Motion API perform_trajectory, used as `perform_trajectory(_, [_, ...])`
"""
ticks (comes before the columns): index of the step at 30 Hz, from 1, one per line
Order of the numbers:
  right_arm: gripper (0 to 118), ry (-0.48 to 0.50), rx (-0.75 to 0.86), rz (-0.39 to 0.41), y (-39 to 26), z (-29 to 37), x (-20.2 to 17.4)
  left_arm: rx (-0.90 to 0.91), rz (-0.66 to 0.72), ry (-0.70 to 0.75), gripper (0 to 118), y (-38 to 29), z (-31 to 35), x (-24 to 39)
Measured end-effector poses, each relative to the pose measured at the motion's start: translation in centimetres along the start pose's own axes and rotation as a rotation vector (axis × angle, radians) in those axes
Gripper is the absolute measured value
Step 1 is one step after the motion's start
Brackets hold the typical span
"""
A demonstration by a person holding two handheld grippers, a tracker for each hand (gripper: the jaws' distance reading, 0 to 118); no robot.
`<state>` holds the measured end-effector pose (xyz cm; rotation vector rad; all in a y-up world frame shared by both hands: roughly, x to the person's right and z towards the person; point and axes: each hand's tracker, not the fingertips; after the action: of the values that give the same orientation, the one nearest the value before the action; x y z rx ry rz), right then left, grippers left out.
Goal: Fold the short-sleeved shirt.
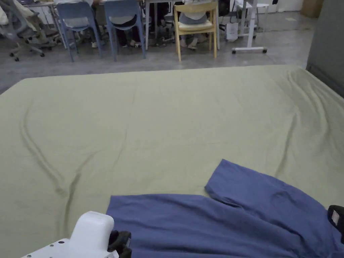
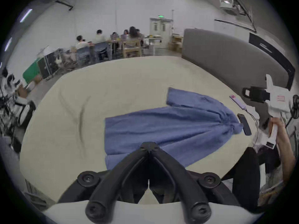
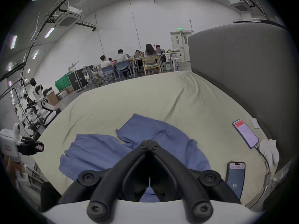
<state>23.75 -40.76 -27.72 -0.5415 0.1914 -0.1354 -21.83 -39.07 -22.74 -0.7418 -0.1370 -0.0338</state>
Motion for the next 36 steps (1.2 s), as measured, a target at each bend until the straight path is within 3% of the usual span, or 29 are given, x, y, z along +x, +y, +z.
perform_trajectory(4, [3, -0.003, -0.026, 0.044, 0.0, -0.5, -0.6, -0.016, 0.091, -0.004, 0, 2.8, -4.5, -2.9])
perform_trajectory(5, [3, -0.004, -0.032, 0.056, 0.0, -0.7, -0.7, -0.022, 0.134, 0.005, 9, 4.1, -6.7, -4.2])
perform_trajectory(6, [3, -0.005, -0.038, 0.063, 0.2, -0.6, -1.0, -0.049, 0.169, 0.004, 63, 5.2, -9.0, -5.5])
perform_trajectory(7, [3, -0.005, -0.045, 0.069, 0.2, -0.8, -1.0, -0.075, 0.197, 0.027, 97, 6.1, -11.9, -6.8])
perform_trajectory(8, [3, -0.009, -0.054, 0.076, 0.2, -1.0, -1.0, -0.06, 0.234, 0.033, 98, 6.9, -14.6, -7.6])
perform_trajectory(10, [3, -0.029, -0.071, 0.088, 0.0, -1.3, -0.7, -0.181, 0.295, 0.103, 98, 7.8, -19.7, -9.7])
perform_trajectory(13, [3, -0.044, -0.104, 0.086, -0.3, -2.1, -0.1, -0.277, 0.339, 0.095, 98, 7.1, -26.1, -11.4])
perform_trajectory(15, [3, -0.064, -0.133, 0.087, -0.9, -2.8, 0.5, -0.384, 0.315, 0.136, 97, 6.2, -29.4, -12.0])
perform_trajectory(17, [3, -0.078, -0.156, 0.087, -1.3, -3.6, 0.8, -0.377, 0.279, 0.134, 95, 4.7, -30.1, -11.2])
perform_trajectory(18, [3, -0.076, -0.165, 0.085, -1.3, -3.7, 0.5, -0.285, 0.245, 0.141, 84, 5.0, -28.9, -10.7])
perform_trajectory(19, [3, -0.074, -0.175, 0.085, -1.4, -4.0, 0.5, -0.3, 0.235, 0.125, 61, 5.2, -28.6, -10.5])
perform_trajectory(20, [3, -0.075, -0.178, 0.085, -1.7, -4.5, 0.4, -0.284, 0.211, 0.078, 22, 5.1, -26.9, -8.9])
perform_trajectory(21, [3, -0.073, -0.181, 0.084, -1.9, -4.9, 0.4, -0.268, 0.196, 0.074, 1, 5.3, -26.3, -8.4])
perform_trajectory(25, [3, -0.036, -0.199, 0.055, -1.5, -6.3, 0.1, -0.209, 0.119, 0.103, 1, 6.9, -22.8, -6.1])
perform_trajectory(28, [5, -0.02, -0.169, 0.078, 0.6, -7.1, -0.1, -0.125, 0.224, -0.052, 1, 7.9, -18.7, -5.9])
perform_trajectory(29, [34, -0.015, -0.155, 0.088, 1.8, -7.7, -0.1, -0.086, 0.239, -0.073, 1, 8.0, -17.0, -5.5])
perform_trajectory(30, [34, -0.03, -0.16, 0.088, 3.1, -8.6, 0.0, -0.056, 0.235, -0.074, 1, 8.0, -15.7, -5.0])
perform_trajectory(31, [49, -0.037, -0.181, 0.087, 4.4, -10.4, 0.4, -0.028, 0.221, -0.074, 1, 7.9, -14.4, -4.9])
perform_trajectory(33, [118, 0.014, -0.318, 0.068, 5.7, -15.0, 1.7, -0.019, 0.219, -0.06, 1, 7.4, -13.1, -4.6])
perform_trajectory(34, [118, 0.006, -0.292, 0.048, 6.1, -17.5, 2.4, -0.018, 0.22, -0.061, 1, 7.2, -12.6, -4.4])
perform_trajectory(36, [118, -0.062, -0.426, 0.014, 6.1, -23.6, 3.5, -0.024, 0.224, -0.065, 1, 7.0, -12.4, -4.2])
